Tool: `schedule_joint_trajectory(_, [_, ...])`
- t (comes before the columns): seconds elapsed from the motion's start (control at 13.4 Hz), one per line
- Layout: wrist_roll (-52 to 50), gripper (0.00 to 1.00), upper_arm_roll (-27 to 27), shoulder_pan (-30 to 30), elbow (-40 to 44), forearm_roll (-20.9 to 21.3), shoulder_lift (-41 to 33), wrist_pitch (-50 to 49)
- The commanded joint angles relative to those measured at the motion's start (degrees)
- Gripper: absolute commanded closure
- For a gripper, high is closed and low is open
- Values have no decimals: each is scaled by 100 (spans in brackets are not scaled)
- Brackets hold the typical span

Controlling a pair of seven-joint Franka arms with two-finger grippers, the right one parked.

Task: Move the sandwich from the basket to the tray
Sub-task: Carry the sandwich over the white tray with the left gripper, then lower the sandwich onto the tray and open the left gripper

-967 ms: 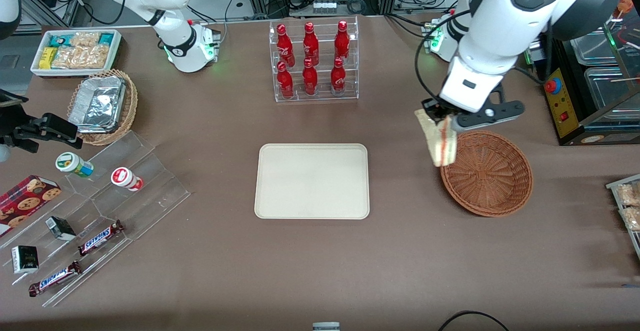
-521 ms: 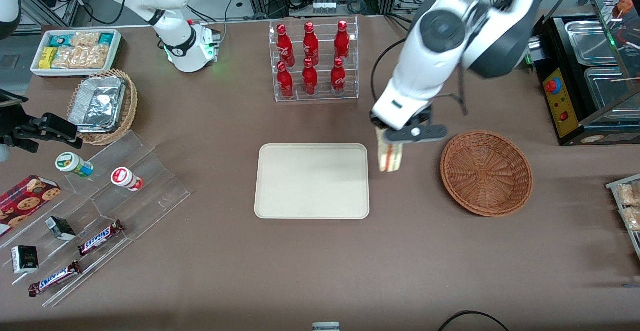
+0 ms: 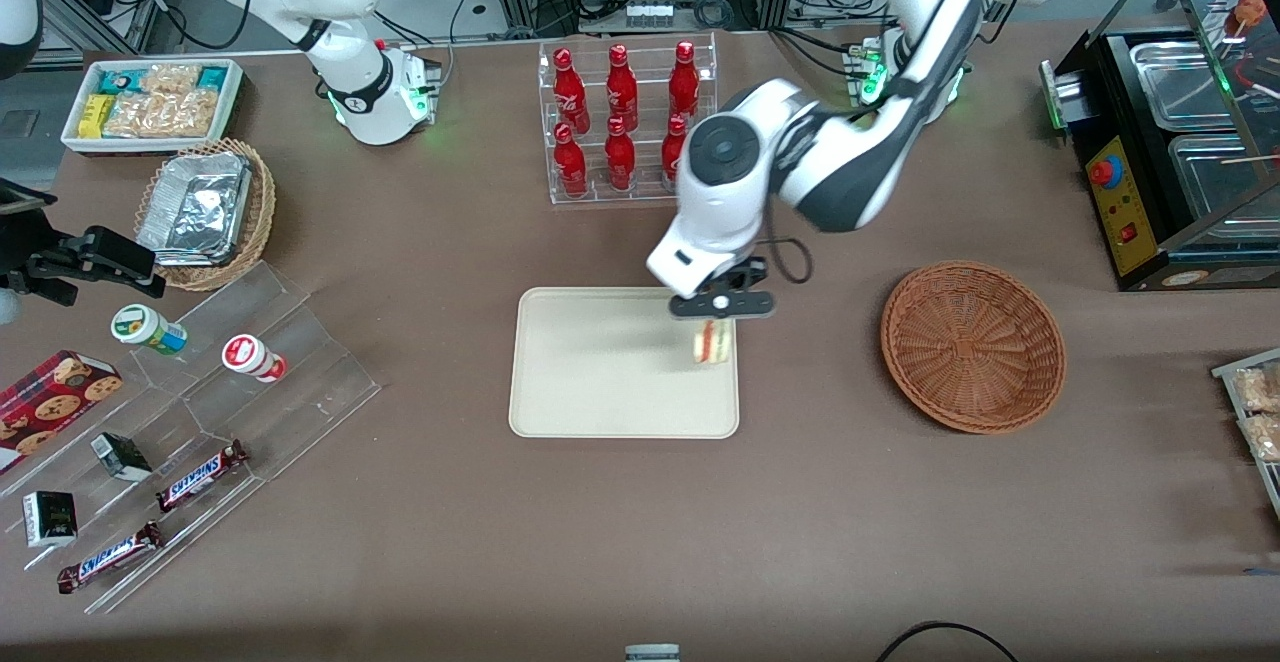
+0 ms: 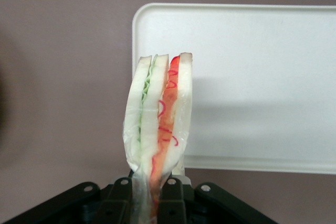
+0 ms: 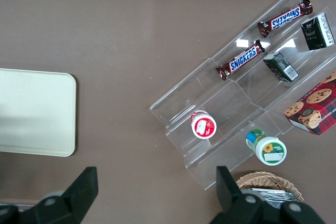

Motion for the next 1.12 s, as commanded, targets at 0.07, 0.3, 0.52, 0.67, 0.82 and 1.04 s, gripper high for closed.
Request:
schedule_joint_trajectory(0.07, [-599, 91, 15, -122, 267, 509, 623, 355])
schedule_joint_trajectory(0.3, [-917, 91, 15, -219, 311, 887, 958, 672])
schedule_joint_trajectory(0.52, [-900, 90, 15, -219, 311, 923, 1082, 909])
schedule_joint_trajectory(0.67, [-908, 90, 15, -262, 294, 923, 1126, 1024])
schedule_joint_trajectory(0.82, [-908, 86, 15, -298, 294, 932, 1178, 1033])
schedule_joint_trajectory(1.04, [-908, 81, 15, -298, 294, 932, 1231, 1042])
